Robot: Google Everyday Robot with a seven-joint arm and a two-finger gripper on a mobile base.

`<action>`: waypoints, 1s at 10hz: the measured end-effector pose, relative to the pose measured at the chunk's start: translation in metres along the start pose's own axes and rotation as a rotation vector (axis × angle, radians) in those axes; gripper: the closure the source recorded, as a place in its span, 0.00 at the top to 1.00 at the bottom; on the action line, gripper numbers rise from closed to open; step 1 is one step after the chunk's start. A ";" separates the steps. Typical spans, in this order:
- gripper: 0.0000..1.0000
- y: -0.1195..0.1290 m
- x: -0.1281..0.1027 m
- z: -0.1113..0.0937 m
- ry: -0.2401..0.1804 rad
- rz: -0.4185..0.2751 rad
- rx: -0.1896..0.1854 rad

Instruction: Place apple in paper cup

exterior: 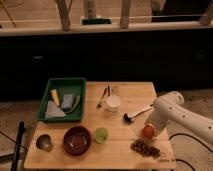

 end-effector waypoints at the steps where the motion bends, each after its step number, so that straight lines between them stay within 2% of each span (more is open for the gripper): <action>1: 0.24 -0.001 0.000 -0.001 -0.005 -0.001 0.003; 3: 0.06 -0.002 0.004 -0.005 -0.009 0.004 0.011; 4: 0.00 -0.002 0.009 -0.012 -0.011 0.010 0.022; 10: 0.00 -0.005 0.031 -0.064 -0.005 0.038 0.101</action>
